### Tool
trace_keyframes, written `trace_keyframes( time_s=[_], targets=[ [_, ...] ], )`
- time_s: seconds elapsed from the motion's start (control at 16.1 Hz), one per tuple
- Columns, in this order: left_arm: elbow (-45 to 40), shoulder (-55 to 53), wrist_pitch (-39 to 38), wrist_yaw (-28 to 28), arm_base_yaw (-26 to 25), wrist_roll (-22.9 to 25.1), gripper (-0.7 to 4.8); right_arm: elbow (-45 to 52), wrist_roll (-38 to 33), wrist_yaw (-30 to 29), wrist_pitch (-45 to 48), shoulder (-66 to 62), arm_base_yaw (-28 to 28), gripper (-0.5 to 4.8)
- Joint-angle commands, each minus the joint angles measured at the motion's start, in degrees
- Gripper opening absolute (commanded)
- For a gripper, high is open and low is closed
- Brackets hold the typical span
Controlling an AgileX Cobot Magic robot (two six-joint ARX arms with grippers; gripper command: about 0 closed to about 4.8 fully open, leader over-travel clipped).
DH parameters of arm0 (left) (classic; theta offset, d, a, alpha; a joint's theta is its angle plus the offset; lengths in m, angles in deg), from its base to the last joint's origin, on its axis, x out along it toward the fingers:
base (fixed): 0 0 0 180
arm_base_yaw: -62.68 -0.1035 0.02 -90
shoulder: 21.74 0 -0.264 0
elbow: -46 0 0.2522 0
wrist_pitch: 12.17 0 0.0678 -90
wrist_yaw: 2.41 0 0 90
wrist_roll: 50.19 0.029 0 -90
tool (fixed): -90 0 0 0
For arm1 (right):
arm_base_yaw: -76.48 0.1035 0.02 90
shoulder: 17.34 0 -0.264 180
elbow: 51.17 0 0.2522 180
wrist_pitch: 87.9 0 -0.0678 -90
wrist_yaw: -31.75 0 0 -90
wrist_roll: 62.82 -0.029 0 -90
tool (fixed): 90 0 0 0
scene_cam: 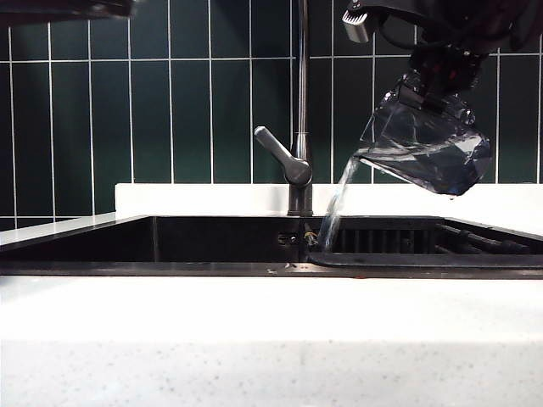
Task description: Pick up the mug next to the sink, go to the faucet to get some water, pour the water into the sink, and finally put the mug back to its place.
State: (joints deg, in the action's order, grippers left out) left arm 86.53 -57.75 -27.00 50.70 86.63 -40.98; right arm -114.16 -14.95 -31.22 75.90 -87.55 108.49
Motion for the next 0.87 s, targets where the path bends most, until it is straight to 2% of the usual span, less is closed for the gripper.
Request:
trace_keyframes(
  time_s=[0.06, 0.44, 0.62, 0.75, 0.87],
  targets=[
    [-3.5, 5.1, 1.6, 0.6, 0.0, -2.5, -0.06, -0.7, 2.6, 2.5, 2.2, 0.6, 0.0, -0.05],
    [-7.2, 10.8, 4.4, 1.2, 0.0, -9.2, -0.06, -0.7, 8.2, 5.5, 2.3, 0.6, 0.1, -0.05],
    [-7.3, 10.8, 4.6, 3.8, 0.4, -9.9, -0.06, -0.7, 9.4, 6.5, 2.3, 0.6, 0.1, -0.05],
    [-7.3, 10.9, 5.3, 10.2, 2.8, -8.4, -0.06, -0.7, 9.4, 6.6, 2.2, 0.6, 0.1, -0.05],
    [-8.1, 11.1, 7.5, 13.7, 5.4, -7.6, -0.06, -0.7, 9.4, 6.6, 2.3, 0.6, 0.1, -0.05]
  ],
)
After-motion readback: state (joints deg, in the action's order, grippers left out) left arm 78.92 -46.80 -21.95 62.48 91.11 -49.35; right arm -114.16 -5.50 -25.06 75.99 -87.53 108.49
